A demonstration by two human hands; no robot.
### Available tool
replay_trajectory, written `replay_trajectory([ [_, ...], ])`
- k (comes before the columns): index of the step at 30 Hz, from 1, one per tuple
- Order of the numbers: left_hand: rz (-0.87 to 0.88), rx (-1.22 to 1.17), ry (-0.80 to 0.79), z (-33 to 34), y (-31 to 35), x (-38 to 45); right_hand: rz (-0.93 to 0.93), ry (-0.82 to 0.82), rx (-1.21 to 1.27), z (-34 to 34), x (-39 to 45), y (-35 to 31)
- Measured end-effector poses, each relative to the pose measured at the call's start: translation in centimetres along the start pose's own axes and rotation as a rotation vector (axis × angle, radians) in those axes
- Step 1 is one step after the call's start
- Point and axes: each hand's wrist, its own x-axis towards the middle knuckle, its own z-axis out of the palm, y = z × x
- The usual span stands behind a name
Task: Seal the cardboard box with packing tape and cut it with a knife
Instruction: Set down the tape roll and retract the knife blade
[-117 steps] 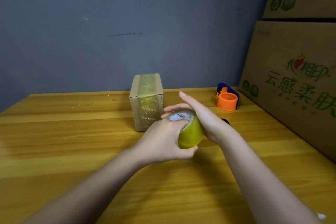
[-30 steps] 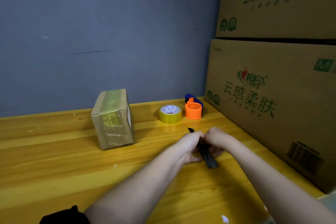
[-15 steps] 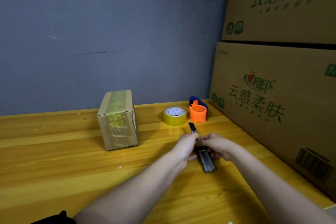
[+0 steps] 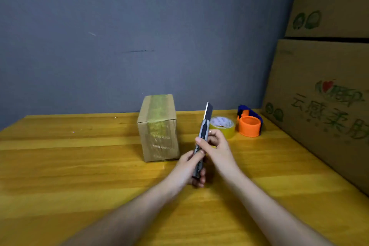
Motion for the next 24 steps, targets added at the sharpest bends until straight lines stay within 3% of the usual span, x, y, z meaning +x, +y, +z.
replay_trajectory([
  [6, 0.192, 0.116, 0.181, -0.8, -0.8, 0.5, 0.074, -0.076, 0.290, 1.3, -1.6, -0.1],
  [15, 0.299, 0.139, 0.108, -1.2, -1.6, 0.9, 0.121, -0.039, 0.241, 1.0, -1.6, 0.4],
  [24, 0.250, 0.191, 0.047, -1.3, -1.5, 0.9, 0.153, -0.013, 0.300, 1.3, -1.4, 0.6],
])
